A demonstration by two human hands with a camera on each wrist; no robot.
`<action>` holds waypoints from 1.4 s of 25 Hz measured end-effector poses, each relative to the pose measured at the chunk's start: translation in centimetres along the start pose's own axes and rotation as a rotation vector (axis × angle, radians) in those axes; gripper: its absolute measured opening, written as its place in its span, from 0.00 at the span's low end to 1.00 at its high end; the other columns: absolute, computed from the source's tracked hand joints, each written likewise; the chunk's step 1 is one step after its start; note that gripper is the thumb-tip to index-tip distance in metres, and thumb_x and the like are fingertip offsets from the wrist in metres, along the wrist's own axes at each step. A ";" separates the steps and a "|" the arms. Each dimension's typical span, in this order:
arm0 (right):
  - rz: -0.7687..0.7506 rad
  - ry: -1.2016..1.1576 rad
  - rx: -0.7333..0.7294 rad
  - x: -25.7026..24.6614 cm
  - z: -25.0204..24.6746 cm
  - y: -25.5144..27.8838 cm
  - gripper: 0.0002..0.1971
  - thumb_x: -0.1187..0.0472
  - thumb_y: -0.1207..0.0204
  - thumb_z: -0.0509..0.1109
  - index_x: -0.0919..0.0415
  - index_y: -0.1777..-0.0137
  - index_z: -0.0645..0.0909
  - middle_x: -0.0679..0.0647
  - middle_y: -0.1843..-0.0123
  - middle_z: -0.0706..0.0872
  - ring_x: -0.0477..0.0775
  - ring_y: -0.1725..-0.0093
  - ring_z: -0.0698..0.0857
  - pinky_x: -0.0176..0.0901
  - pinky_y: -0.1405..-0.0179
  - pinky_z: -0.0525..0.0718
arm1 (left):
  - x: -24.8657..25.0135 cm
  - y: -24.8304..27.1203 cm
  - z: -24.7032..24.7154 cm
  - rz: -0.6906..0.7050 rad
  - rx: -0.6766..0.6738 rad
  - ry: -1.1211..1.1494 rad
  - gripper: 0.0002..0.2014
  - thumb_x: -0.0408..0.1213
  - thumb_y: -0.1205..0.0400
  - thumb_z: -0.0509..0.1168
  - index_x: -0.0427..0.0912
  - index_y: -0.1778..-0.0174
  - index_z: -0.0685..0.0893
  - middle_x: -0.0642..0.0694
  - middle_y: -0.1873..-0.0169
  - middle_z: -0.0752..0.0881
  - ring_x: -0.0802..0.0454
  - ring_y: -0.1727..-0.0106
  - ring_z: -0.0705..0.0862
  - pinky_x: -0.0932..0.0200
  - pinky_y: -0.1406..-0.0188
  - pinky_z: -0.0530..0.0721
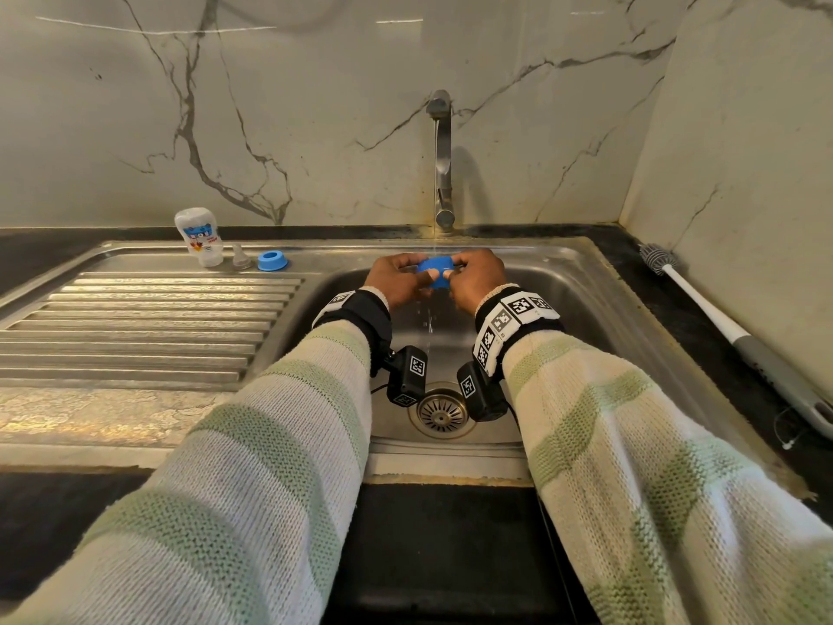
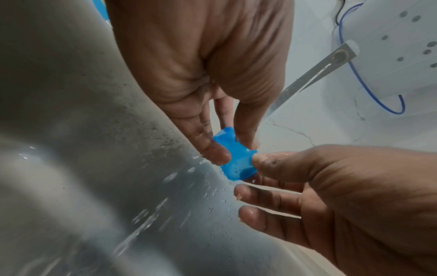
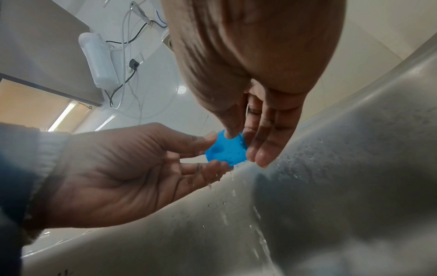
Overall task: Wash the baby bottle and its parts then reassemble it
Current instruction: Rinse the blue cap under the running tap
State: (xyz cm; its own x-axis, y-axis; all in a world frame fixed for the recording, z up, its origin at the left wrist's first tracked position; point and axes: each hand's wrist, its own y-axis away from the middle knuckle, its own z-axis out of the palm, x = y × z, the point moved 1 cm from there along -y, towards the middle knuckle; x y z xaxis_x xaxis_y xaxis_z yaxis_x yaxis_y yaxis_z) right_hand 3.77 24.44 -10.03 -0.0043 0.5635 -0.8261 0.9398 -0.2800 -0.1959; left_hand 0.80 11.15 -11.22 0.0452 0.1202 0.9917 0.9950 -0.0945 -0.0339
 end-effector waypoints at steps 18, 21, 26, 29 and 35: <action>-0.013 -0.032 -0.022 0.1 0.1 -0.1 0.16 0.61 0.17 0.68 0.59 0.31 0.82 0.61 0.38 0.87 0.63 0.45 0.88 0.58 0.43 0.88 | 0.2 -0.1 0.0 -0.015 0.028 0.059 0.12 0.33 0.17 0.69 0.31 0.40 0.82 0.33 0.52 0.88 0.46 0.63 0.88 0.52 0.52 0.91; -0.025 -0.017 -0.082 0.2 0.4 0.0 0.17 0.64 0.18 0.67 0.57 0.30 0.81 0.60 0.39 0.87 0.61 0.45 0.88 0.59 0.44 0.88 | 0.2 0.0 0.1 -0.050 0.055 0.077 0.14 0.40 0.15 0.68 0.33 0.40 0.81 0.33 0.56 0.86 0.45 0.64 0.88 0.50 0.51 0.91; -0.036 -0.028 -0.031 0.2 0.4 -0.1 0.14 0.63 0.18 0.67 0.60 0.34 0.84 0.61 0.46 0.89 0.62 0.50 0.89 0.60 0.47 0.89 | 0.3 -0.1 -0.1 -0.052 0.064 0.057 0.16 0.42 0.17 0.71 0.30 0.44 0.84 0.32 0.55 0.88 0.41 0.56 0.90 0.46 0.44 0.89; -0.027 -0.024 -0.006 0.3 0.5 -0.3 0.13 0.62 0.18 0.67 0.63 0.36 0.85 0.61 0.48 0.89 0.62 0.51 0.90 0.59 0.48 0.89 | 0.4 0.1 -0.1 -0.009 0.042 0.087 0.15 0.35 0.18 0.70 0.32 0.37 0.83 0.33 0.48 0.87 0.45 0.58 0.89 0.50 0.51 0.91; -0.045 0.012 -0.039 0.4 0.9 -0.6 0.14 0.62 0.19 0.66 0.62 0.36 0.85 0.62 0.46 0.89 0.62 0.50 0.90 0.59 0.49 0.90 | 0.4 0.5 0.0 -0.056 0.010 0.011 0.15 0.37 0.19 0.73 0.31 0.40 0.86 0.32 0.48 0.88 0.45 0.53 0.88 0.46 0.41 0.88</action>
State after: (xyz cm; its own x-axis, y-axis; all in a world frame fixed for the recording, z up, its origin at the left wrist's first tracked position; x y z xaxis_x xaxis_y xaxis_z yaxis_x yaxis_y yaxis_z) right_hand 2.91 24.12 -10.69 -0.0434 0.5844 -0.8103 0.9514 -0.2234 -0.2120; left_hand 1.27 11.11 -10.80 -0.0119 0.1138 0.9934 0.9967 -0.0785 0.0209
